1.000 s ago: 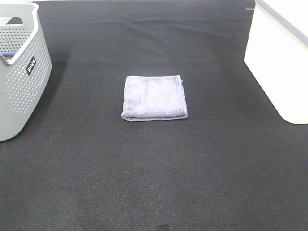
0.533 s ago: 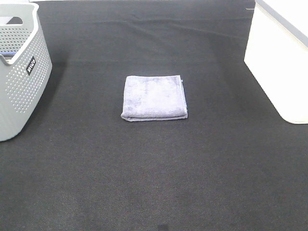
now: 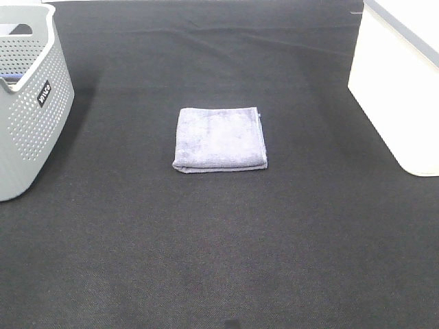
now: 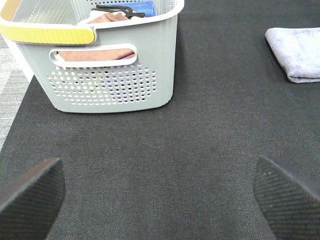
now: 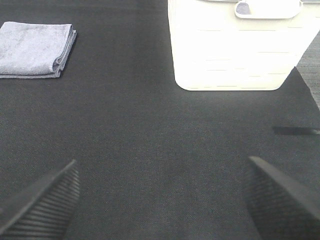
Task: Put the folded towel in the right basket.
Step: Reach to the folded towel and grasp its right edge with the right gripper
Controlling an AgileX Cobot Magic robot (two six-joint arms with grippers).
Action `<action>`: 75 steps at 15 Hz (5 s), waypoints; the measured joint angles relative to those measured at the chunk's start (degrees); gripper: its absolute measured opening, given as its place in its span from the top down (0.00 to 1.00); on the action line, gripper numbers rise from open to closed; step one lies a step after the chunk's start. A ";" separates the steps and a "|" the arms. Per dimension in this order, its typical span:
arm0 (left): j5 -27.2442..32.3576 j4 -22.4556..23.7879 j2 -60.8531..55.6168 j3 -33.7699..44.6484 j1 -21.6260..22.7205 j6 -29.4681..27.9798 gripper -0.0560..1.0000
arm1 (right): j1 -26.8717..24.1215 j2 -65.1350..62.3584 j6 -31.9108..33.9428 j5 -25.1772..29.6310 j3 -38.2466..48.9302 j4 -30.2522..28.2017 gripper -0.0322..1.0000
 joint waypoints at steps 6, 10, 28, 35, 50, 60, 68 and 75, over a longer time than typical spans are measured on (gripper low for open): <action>0.00 0.00 0.00 0.00 0.00 0.00 0.02 | 0.00 0.00 0.00 0.00 0.00 0.00 0.16; 0.00 0.00 0.00 0.00 0.00 0.00 0.02 | 0.00 0.00 0.00 0.00 0.00 0.00 0.16; 0.00 0.00 0.00 0.00 0.00 0.00 0.02 | 0.00 0.00 0.00 0.00 0.00 0.00 0.16; 0.00 0.00 0.00 0.00 0.00 0.00 0.02 | 0.00 0.00 0.00 0.00 0.00 0.00 0.16; 0.00 0.00 0.00 0.00 0.00 0.00 0.02 | 0.00 36.55 0.00 -13.64 -15.47 2.46 0.20; 0.00 0.00 0.00 0.00 0.00 0.00 0.02 | 0.06 88.58 -2.12 -1.15 -64.29 13.92 0.22; 0.00 0.00 0.00 0.00 0.00 0.00 0.02 | 14.09 117.28 -2.46 6.42 -87.09 15.13 0.24; 0.00 0.00 0.00 0.00 0.00 0.00 0.02 | 14.44 132.35 -0.40 8.37 -93.22 21.89 0.24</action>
